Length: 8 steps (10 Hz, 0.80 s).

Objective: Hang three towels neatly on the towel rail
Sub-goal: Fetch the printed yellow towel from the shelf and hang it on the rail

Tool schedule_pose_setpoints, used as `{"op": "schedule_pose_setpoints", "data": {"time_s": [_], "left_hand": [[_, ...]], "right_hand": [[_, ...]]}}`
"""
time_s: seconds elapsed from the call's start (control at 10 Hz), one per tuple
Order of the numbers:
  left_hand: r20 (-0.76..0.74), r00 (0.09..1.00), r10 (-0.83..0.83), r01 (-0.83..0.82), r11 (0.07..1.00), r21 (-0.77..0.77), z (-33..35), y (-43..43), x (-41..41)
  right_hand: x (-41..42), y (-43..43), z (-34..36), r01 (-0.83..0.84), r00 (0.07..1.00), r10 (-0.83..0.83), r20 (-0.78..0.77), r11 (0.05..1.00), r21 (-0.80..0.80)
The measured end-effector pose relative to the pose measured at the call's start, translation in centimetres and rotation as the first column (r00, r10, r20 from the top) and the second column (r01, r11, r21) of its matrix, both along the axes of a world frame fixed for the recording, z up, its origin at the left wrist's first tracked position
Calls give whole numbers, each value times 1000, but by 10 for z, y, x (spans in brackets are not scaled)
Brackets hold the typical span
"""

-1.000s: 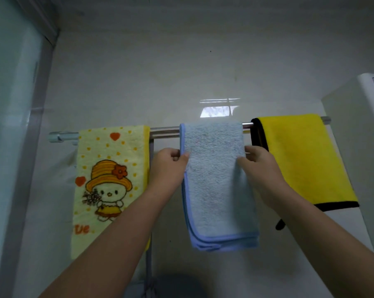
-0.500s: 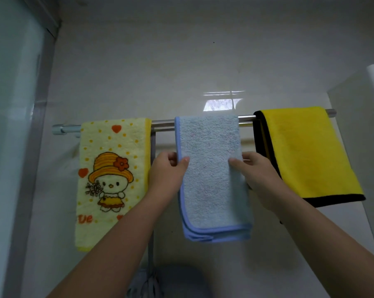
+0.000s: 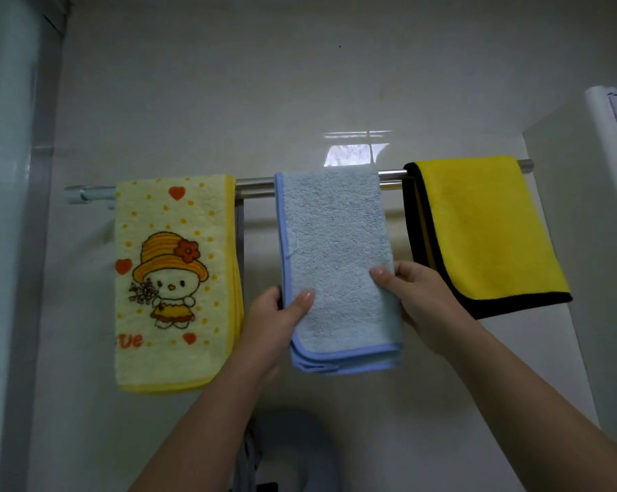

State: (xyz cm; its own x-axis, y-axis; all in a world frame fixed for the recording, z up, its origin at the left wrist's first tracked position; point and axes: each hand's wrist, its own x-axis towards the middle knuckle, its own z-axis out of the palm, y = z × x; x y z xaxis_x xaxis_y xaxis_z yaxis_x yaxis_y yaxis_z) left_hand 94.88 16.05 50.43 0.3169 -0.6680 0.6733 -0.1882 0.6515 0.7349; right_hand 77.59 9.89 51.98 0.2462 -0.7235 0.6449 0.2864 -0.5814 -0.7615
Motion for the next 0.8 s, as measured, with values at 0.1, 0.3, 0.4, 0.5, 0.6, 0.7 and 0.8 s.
{"op": "schedule_pose_setpoints", "data": {"time_s": [0.1,0.3,0.4,0.5,0.6,0.7,0.8], "left_hand": [[-39,999,-30,32,998,52,-18,2,3],[-129,989,-68,75,996,52,-50,1,-7],[-139,985,-97,99,995,7,-55,0,-11],[-169,977,-129,132,991,6,-56,1,-14],[-159,977,-141,146,989,23,-57,3,-14],[-101,990,-98,109,987,116,-79,14,-9],[-115,993,-27,44,988,149,-101,26,-7]], "right_hand": [[-3,0,-15,-45,996,46,-77,999,18],[1,-4,-42,-74,991,83,-106,994,80],[1,-4,-48,-49,998,53,-43,995,92],[4,0,-51,-8,1000,7,11,996,92],[5,5,-57,42,997,-47,65,997,66],[2,17,-84,148,977,-166,130,979,138],[-2,33,-103,231,940,-284,190,938,257]]}}
